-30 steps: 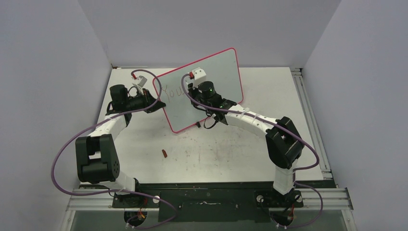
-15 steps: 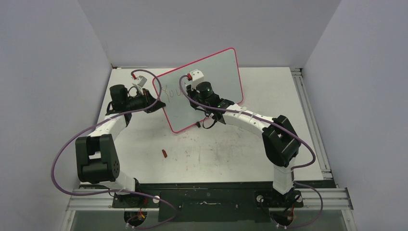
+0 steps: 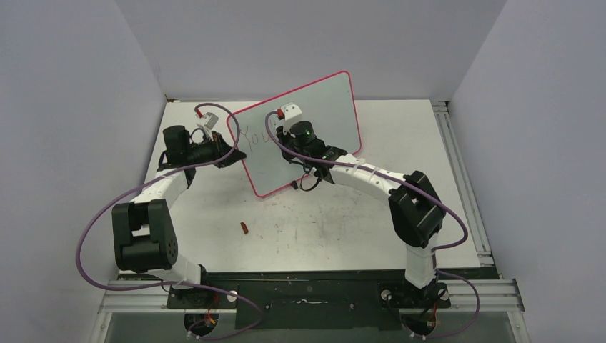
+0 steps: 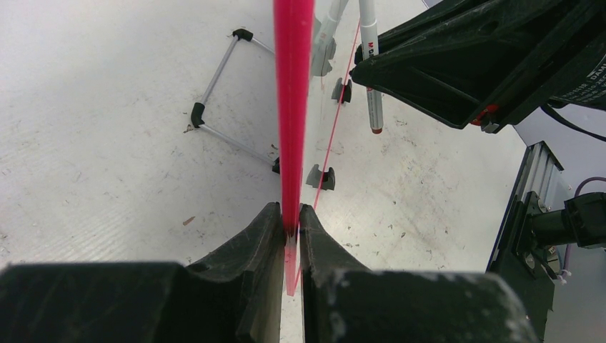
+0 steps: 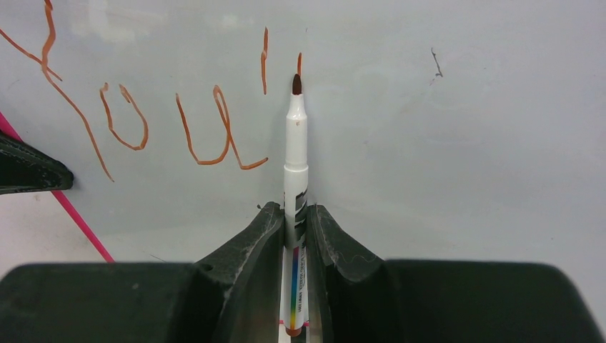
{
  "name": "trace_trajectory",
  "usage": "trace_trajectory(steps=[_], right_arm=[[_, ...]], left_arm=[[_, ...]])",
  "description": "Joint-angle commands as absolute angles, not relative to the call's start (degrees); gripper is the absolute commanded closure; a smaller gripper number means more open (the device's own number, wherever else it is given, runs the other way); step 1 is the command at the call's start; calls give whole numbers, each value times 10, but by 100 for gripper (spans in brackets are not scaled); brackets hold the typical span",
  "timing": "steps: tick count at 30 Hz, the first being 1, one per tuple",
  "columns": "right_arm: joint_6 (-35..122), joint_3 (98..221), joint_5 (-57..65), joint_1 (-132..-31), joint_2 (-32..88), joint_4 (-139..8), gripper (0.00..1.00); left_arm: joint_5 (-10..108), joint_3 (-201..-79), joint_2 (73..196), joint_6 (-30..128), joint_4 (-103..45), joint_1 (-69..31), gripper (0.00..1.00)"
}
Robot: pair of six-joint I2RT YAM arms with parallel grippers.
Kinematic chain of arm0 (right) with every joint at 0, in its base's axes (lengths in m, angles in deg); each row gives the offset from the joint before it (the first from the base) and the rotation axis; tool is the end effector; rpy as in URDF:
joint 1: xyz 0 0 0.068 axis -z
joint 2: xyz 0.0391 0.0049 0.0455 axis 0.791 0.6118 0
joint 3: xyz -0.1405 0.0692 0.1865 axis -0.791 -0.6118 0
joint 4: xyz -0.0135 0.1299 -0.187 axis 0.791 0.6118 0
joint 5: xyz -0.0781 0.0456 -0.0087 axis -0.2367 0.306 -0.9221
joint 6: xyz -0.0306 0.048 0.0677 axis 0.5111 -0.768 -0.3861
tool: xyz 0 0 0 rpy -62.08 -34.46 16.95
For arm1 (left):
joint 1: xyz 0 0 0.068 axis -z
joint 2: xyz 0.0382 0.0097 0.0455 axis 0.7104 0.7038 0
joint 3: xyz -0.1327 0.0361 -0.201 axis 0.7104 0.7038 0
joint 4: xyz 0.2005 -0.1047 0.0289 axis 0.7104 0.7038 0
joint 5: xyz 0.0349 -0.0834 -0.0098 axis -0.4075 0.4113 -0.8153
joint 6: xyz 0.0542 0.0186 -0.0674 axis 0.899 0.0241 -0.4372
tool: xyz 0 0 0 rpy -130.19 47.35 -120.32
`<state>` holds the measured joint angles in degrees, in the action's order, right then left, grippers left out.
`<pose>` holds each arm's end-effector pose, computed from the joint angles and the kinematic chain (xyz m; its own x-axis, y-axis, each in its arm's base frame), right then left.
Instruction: Write a sentence on the whiteboard
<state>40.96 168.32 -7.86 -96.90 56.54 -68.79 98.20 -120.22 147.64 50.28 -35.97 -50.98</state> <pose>0.3271 0.3149 0.2424 -0.3744 -0.1351 -0.9174 -0.5993 0.7902 0.1283 0.3266 -0.0338 0.2208 -0.5607 -0.1488 -0.8145 0.6060 0.5966 -0.5262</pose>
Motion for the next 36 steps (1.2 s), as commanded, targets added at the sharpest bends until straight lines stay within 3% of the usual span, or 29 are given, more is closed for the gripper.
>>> trace_trajectory(steps=[1,36], right_arm=[[404,1688,-94,-964,557,-693,95],[396,1645,-86,-962,539,-689,95]], left_arm=[[980,-1223,1457,507,-355,-511,100],[980,-1223,1455,508,-355,-511,100]])
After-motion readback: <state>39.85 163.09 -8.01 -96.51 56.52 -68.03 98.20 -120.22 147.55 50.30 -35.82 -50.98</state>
